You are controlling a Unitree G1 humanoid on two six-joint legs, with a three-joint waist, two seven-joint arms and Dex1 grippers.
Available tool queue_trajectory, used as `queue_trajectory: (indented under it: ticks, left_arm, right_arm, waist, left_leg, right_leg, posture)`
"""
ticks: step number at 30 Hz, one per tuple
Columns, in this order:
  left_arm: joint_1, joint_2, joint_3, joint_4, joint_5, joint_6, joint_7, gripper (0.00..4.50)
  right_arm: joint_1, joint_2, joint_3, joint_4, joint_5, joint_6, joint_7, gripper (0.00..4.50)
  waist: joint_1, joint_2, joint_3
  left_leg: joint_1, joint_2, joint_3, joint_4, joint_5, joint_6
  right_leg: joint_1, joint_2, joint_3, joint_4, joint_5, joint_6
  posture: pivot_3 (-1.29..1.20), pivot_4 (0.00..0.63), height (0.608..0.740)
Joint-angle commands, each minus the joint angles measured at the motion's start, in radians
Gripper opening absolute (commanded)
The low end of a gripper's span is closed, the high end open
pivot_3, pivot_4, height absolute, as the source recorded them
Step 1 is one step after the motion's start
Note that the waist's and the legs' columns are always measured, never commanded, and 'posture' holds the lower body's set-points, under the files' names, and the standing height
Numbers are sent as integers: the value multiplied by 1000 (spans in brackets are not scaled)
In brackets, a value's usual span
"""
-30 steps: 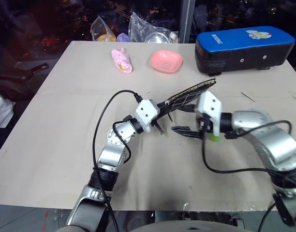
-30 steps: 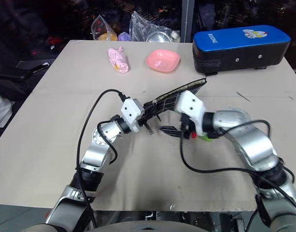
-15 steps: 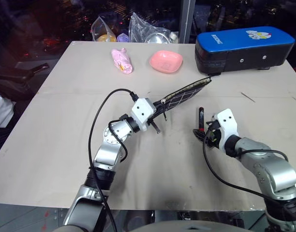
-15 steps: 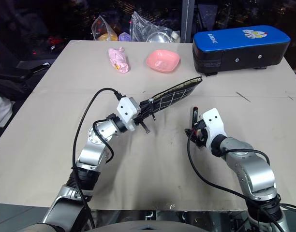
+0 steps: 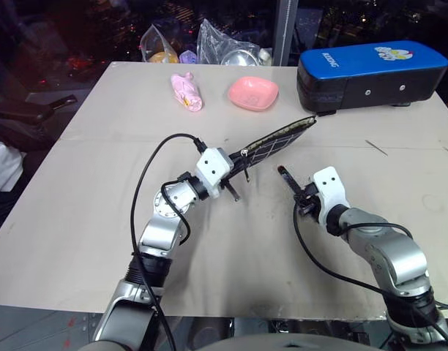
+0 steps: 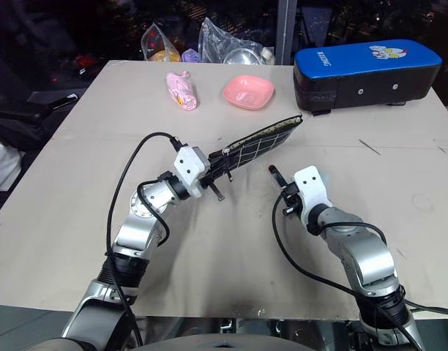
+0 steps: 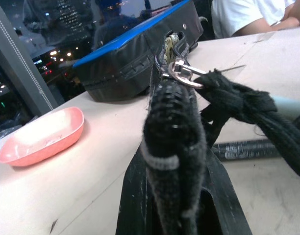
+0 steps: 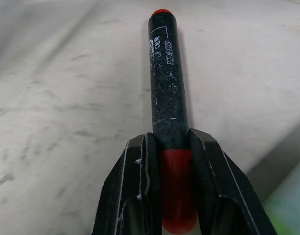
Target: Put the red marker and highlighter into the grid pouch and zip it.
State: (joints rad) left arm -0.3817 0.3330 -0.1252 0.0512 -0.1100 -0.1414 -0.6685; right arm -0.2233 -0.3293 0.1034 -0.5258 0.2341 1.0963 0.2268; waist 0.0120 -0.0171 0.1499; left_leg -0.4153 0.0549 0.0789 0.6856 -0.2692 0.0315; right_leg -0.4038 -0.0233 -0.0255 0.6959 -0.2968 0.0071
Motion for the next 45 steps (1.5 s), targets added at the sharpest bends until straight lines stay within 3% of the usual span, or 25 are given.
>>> queue_trajectory:
  ticks: [1, 7, 12, 14, 20, 22, 27, 31, 40, 45]
  left_arm:
    - [-2, 10, 22, -42, -11, -12, 5, 0]
    - [-5, 22, 28, -32, -17, -15, -1, 0]
    - [-7, 21, 20, -18, -11, -28, -7, 0]
    - [-8, 28, 22, -20, -8, -29, -10, 0]
    - [-19, 56, 8, 0, 5, -60, -37, 0]
    - [-24, 56, 6, 6, 6, -65, -38, 0]
    - [-31, 51, -5, 13, 10, -79, -48, 0]
    - [-35, 55, -15, 20, 28, -99, -54, 0]
    - [-30, 76, -41, 8, 50, -129, -82, 0]
    - [-60, 89, -73, 15, 61, -166, -132, 0]
  right_arm:
    - [-41, -27, -85, -69, 21, 45, 8, 292]
    - [-159, -145, -221, -131, 127, 160, 112, 292]
    - [-160, -179, -202, -137, 149, 125, 148, 292]
    - [-155, -262, -200, -152, 146, 72, 203, 292]
    - [-171, -686, -171, -106, 39, -239, 454, 292]
    - [-180, -751, -160, -87, 21, -306, 499, 292]
    - [-276, -782, -59, -33, -41, -434, 570, 292]
    - [-372, -740, 82, 55, -151, -545, 604, 292]
    - [-438, -731, 198, 168, -318, -754, 722, 292]
    - [-518, -666, 256, 243, -400, -922, 771, 292]
  waist:
    - [0, 0, 0]
    - [-2, 1, 0]
    - [-2, 1, 0]
    - [-1, 1, 0]
    - [0, 2, 2]
    - [-1, 1, 2]
    - [-14, 2, 2]
    - [-18, 1, 2]
    - [-13, 2, 2]
    - [-17, 2, 2]
  left_leg:
    - [0, 0, 0, 0, 0, 0]
    - [0, 0, 0, 0, 0, 0]
    - [0, 0, -2, -1, 0, 0]
    - [-1, 0, -1, -1, 0, 1]
    - [-1, -2, -1, 0, -2, 5]
    - [0, -1, -2, 0, -2, 5]
    - [0, 1, -1, 0, 0, 1]
    - [0, 1, 0, 0, 0, 0]
    - [0, 1, 1, 1, 0, 0]
    - [1, 1, 1, 1, 0, 0]
  right_leg:
    - [0, 0, 0, 0, 0, 0]
    - [0, 0, 0, 0, 0, 0]
    - [0, 1, 0, 0, 0, 0]
    - [0, 0, 0, 0, 0, 0]
    - [0, -2, -1, -1, 0, 0]
    - [0, 0, -1, -1, 0, 0]
    - [0, 1, 0, 0, 0, 0]
    - [0, 1, 1, 0, 0, 0]
    - [0, 0, 1, -1, 0, 0]
    - [0, 0, 1, 0, 0, 0]
  posture:
    - [0, 150, 716]
    - [0, 150, 716]
    - [0, 150, 716]
    - [0, 150, 716]
    - [0, 150, 716]
    - [0, 150, 716]
    - [0, 150, 716]
    - [0, 150, 716]
    - [0, 150, 716]
    - [0, 150, 716]
